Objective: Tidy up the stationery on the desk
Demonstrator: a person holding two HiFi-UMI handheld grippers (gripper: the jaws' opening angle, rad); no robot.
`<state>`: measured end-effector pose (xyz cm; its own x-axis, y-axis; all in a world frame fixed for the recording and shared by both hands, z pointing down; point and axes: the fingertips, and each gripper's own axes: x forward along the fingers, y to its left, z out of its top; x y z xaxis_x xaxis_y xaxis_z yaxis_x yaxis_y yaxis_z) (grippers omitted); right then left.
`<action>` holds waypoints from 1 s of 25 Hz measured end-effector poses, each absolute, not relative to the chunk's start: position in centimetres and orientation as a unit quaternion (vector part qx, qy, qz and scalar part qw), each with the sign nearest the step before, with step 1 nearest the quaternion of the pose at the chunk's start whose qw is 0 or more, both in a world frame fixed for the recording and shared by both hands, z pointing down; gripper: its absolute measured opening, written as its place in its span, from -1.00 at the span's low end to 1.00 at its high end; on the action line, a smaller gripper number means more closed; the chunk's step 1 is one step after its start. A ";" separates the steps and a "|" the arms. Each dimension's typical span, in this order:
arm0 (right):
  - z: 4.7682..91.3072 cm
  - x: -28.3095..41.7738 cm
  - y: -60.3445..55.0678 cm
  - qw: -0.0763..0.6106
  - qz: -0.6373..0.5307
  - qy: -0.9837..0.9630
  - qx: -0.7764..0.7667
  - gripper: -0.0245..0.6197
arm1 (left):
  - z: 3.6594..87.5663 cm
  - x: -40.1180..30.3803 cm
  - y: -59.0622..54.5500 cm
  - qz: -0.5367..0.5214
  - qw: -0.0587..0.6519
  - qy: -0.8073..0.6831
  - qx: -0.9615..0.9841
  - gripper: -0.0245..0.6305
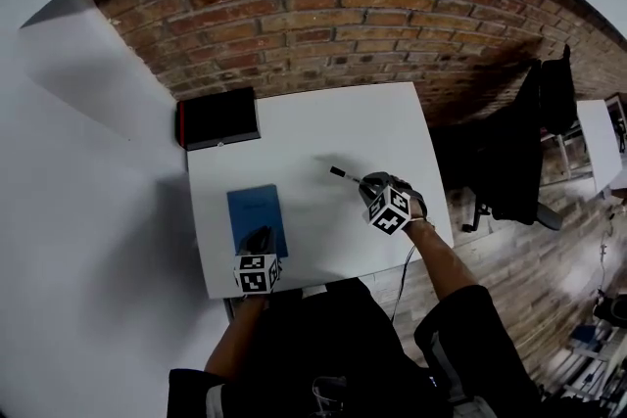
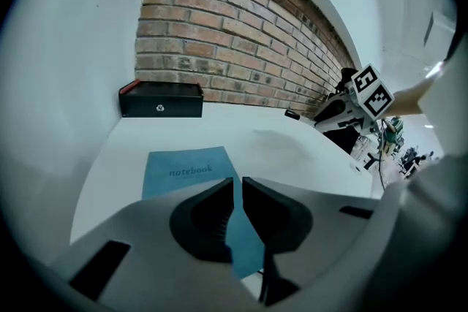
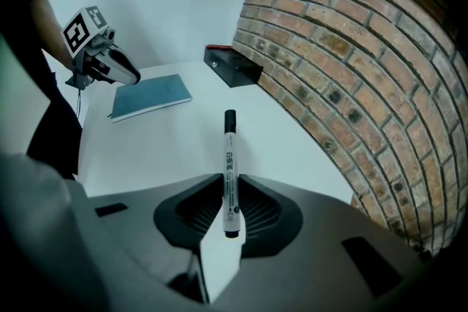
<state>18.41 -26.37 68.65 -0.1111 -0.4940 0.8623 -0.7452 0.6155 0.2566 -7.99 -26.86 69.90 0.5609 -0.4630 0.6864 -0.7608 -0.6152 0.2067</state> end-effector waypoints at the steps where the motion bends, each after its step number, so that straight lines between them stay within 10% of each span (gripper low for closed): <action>1: 68.5 17.8 -26.3 0.515 0.122 -0.735 0.424 -0.67 | 70.0 -8.4 -26.8 0.299 0.249 -0.358 0.849 -0.77; 25: 69.7 3.7 -23.4 0.371 0.272 -0.704 0.541 -0.67 | 69.8 -14.0 -26.2 0.283 0.221 -0.305 0.882 -0.77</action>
<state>3.71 -23.43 69.66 -0.1382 -0.5596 0.8172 -0.9637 0.2662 0.0194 -13.98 -26.23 69.84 0.6538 -0.4130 0.6340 -0.6628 -0.7167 0.2166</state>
